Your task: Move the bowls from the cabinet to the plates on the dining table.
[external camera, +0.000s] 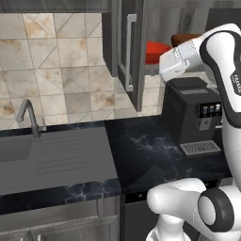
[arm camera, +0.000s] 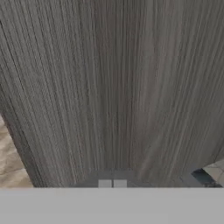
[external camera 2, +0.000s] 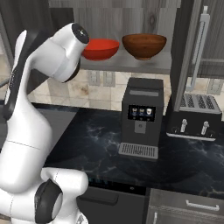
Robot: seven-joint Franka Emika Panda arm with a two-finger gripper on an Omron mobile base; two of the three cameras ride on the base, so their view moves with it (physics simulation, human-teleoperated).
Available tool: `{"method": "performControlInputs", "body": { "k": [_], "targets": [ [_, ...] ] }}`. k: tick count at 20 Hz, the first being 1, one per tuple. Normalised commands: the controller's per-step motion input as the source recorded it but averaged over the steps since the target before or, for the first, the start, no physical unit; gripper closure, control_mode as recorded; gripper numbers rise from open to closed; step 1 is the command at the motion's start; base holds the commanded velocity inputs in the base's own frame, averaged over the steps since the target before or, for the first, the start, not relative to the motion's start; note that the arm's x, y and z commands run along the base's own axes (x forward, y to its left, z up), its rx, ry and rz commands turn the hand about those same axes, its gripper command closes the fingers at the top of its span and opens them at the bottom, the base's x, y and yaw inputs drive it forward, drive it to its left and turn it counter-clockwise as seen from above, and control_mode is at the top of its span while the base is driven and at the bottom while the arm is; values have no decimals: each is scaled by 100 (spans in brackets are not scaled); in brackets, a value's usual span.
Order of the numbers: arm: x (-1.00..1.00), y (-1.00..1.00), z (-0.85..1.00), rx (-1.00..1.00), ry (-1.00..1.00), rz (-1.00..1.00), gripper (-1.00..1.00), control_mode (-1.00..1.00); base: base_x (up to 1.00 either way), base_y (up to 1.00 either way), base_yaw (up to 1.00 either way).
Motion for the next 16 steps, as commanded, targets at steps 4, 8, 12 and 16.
{"method": "performControlInputs", "body": {
  "k": [4, 8, 12, 16],
  "targets": [
    [4, -21, 0, -16, -19, 0, 100, -100, 0, 0, 0],
    [12, -7, 0, -12, -15, -3, 100, -100, 0, 0, 0],
    [7, -4, 0, -3, -9, -11, 100, -100, 0, 0, 0],
    [6, -4, 0, 0, -3, -18, 100, -100, 0, 0, 0]
  ]
}}
